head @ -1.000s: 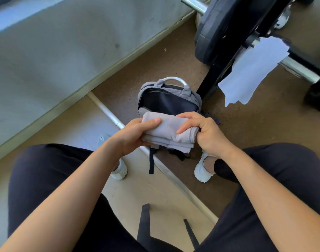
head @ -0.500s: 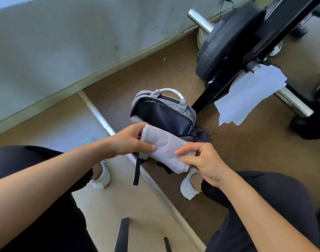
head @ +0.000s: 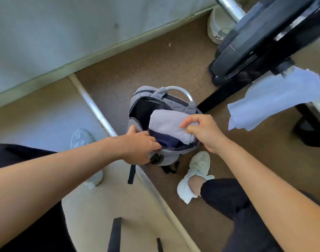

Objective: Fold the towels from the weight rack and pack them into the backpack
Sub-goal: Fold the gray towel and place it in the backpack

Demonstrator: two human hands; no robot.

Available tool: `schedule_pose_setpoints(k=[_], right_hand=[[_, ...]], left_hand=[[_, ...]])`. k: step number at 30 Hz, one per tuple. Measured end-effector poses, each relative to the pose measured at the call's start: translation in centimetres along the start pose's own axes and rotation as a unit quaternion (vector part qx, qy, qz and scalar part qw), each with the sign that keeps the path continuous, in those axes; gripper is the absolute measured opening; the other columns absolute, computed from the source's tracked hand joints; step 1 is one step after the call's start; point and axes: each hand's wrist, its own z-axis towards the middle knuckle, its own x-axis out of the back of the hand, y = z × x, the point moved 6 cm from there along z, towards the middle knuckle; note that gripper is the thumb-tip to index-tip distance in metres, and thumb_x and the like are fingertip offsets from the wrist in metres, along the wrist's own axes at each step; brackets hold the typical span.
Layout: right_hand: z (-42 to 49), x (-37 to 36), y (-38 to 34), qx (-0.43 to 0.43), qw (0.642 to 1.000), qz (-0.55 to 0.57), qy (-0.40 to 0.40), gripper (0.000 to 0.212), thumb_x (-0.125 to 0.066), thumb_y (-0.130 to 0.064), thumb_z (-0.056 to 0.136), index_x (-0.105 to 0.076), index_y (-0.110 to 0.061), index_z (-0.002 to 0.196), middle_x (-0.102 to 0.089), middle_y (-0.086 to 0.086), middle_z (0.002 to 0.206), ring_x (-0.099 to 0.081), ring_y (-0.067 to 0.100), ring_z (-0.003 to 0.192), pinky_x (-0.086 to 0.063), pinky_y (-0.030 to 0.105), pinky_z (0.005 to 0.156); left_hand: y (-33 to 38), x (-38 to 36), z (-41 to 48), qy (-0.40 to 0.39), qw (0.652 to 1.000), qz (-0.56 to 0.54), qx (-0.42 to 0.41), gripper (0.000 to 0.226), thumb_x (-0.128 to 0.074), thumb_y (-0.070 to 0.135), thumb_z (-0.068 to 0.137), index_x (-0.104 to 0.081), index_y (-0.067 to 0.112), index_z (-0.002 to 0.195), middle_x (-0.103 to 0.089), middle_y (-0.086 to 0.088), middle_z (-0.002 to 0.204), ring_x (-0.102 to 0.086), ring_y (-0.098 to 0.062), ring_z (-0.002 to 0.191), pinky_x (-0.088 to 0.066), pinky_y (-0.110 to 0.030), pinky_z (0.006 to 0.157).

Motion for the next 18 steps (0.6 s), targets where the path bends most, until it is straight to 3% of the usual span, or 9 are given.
schedule_pose_setpoints(k=[3,8,10,12,14,16,18], right_hand=[[2.2,-3.2,1.9,-0.03,0.998,-0.033,-0.037,0.035,-0.055,0.009,0.084,-0.078,-0.017,0.086,-0.069,-0.004,0.109,-0.055,0.004,0.106,-0.042,0.017,0.082],[4.3,-6.8,5.6,-0.103,0.994,0.014,-0.026,0.037,-0.049,0.011,0.083,-0.072,-0.018,0.078,-0.063,-0.004,0.1,-0.053,0.016,0.104,-0.041,0.021,0.074],[5.1,-7.5,7.5,-0.137,0.99,-0.002,-0.039,0.037,-0.045,0.01,0.085,-0.07,-0.019,0.086,-0.061,0.001,0.111,-0.05,0.02,0.105,-0.043,0.027,0.074],[5.5,-8.1,10.3,-0.159,0.971,-0.147,-0.1,0.048,-0.039,0.007,0.09,-0.068,-0.024,0.114,-0.045,0.009,0.146,-0.043,0.028,0.126,-0.042,0.038,0.099],[5.1,-8.8,13.0,-0.193,0.898,-0.349,-0.183,0.061,-0.035,-0.004,0.097,-0.045,-0.038,0.146,-0.015,0.004,0.165,-0.016,0.036,0.147,-0.019,0.047,0.119],[5.0,-9.5,13.8,-0.203,0.86,-0.42,-0.207,0.061,-0.036,-0.016,0.101,-0.028,-0.045,0.154,-0.011,0.002,0.168,-0.01,0.038,0.15,-0.013,0.05,0.12],[5.2,-9.8,13.2,-0.177,0.873,-0.415,-0.188,0.055,-0.039,-0.022,0.102,-0.034,-0.04,0.154,-0.022,0.006,0.165,-0.023,0.039,0.147,-0.023,0.049,0.12]], left_hand=[[-0.3,-0.8,0.0,-0.026,0.999,0.025,-0.012,0.055,-0.043,0.021,0.103,-0.031,0.031,0.156,-0.048,0.002,0.148,-0.034,-0.024,0.141,-0.025,-0.051,0.109],[-0.4,-2.3,-0.1,-0.05,0.998,0.039,-0.027,0.066,-0.045,0.019,0.102,-0.02,0.035,0.161,-0.041,0.003,0.155,-0.028,-0.022,0.146,-0.024,-0.052,0.111],[-0.2,-2.8,-0.1,-0.058,0.997,0.041,-0.032,0.066,-0.044,0.021,0.102,-0.019,0.035,0.161,-0.039,0.003,0.158,-0.027,-0.022,0.147,-0.023,-0.054,0.112],[0.0,-2.9,-0.2,-0.052,0.997,0.037,-0.038,0.065,-0.044,0.022,0.102,-0.018,0.035,0.161,-0.036,0.004,0.159,-0.026,-0.021,0.148,-0.023,-0.054,0.113],[0.0,-2.7,-0.1,-0.034,0.998,0.032,-0.044,0.059,-0.043,0.024,0.102,-0.025,0.033,0.157,-0.039,0.005,0.156,-0.028,-0.02,0.146,-0.024,-0.053,0.112],[-0.1,-2.4,0.0,-0.022,0.998,0.03,-0.048,0.049,-0.041,0.026,0.102,-0.036,0.031,0.15,-0.045,0.005,0.15,-0.033,-0.02,0.143,-0.028,-0.052,0.109],[-0.3,-2.1,0.1,-0.014,0.999,0.03,-0.043,0.045,-0.042,0.026,0.101,-0.043,0.03,0.146,-0.05,0.005,0.144,-0.037,-0.02,0.138,-0.031,-0.05,0.106]])
